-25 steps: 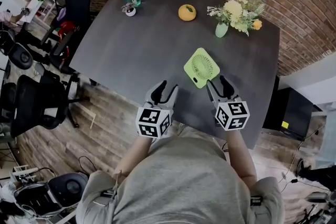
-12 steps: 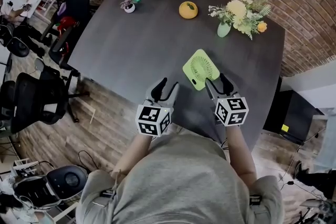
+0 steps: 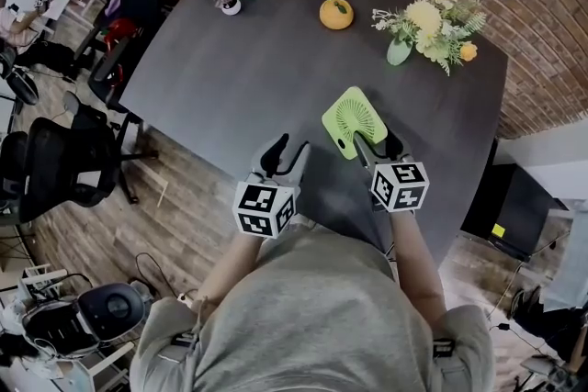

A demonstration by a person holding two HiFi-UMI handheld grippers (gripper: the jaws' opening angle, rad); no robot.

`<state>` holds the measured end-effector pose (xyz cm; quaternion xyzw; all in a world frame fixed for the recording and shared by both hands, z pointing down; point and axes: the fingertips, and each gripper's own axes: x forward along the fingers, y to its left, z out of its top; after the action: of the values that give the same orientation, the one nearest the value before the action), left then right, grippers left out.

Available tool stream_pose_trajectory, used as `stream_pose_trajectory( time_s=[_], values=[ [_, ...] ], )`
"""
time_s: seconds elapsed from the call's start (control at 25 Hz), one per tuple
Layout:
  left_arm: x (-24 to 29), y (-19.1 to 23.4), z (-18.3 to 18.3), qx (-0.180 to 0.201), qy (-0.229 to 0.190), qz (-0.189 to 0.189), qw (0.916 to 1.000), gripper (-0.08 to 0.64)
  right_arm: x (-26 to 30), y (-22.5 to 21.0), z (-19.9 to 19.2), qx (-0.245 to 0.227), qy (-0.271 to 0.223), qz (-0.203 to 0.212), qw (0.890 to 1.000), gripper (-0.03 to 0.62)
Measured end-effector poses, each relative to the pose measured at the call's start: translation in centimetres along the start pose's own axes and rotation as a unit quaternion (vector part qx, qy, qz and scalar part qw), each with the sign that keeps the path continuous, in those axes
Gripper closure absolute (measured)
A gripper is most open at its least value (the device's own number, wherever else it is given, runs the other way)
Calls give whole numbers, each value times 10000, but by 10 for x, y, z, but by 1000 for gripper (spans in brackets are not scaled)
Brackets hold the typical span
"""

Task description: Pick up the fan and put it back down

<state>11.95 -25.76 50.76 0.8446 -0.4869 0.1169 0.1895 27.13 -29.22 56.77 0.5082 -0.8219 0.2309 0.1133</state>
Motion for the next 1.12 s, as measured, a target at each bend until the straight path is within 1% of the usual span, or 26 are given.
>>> stream_pose_trajectory(
  time_s=[0.24,0.52,0.92,1.04,1.12],
  values=[
    [3,2,-1,4,26,35,10000,393,11,-1,-1,48,19,83,10000,327],
    [5,-1,-3,53,92,-19,9999,393,24,4,1,187,6,292,9994,328],
    [2,-2,-5,113,116,-30,9999,393,33,6,4,102,3,278,9996,330],
    [-1,-1,-6,119,120,-12,9999,393,33,4,3,61,33,240,9997,340],
    [-1,-1,-5,127,120,-9,9998,393,33,3,3,46,41,197,9998,369]
  ],
)
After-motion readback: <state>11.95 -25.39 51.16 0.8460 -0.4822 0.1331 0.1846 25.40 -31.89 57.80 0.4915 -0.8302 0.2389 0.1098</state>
